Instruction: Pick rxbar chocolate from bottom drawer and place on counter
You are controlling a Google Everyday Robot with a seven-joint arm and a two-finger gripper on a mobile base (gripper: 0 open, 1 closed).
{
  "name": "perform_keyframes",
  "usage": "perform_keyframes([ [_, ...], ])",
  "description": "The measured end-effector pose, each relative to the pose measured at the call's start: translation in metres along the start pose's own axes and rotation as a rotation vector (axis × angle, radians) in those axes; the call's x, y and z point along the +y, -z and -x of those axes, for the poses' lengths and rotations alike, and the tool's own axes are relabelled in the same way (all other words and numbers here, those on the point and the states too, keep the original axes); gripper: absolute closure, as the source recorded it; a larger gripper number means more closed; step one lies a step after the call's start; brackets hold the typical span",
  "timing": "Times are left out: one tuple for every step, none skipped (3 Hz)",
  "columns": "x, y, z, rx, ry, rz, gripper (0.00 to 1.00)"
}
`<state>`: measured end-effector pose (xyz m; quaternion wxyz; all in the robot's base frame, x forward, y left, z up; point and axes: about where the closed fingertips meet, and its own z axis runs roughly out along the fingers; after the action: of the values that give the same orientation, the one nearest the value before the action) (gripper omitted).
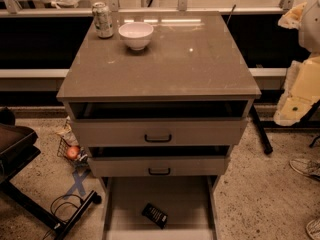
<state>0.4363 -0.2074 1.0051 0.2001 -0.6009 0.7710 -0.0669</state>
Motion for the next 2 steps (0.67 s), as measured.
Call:
perform_keyframes([
  [0.002,-0.009,0.001,-0.012,-0.001,-0.009,0.00],
  [0.016,-0.027,-0.001,-0.054,-0.006,-0.008,0.00],
])
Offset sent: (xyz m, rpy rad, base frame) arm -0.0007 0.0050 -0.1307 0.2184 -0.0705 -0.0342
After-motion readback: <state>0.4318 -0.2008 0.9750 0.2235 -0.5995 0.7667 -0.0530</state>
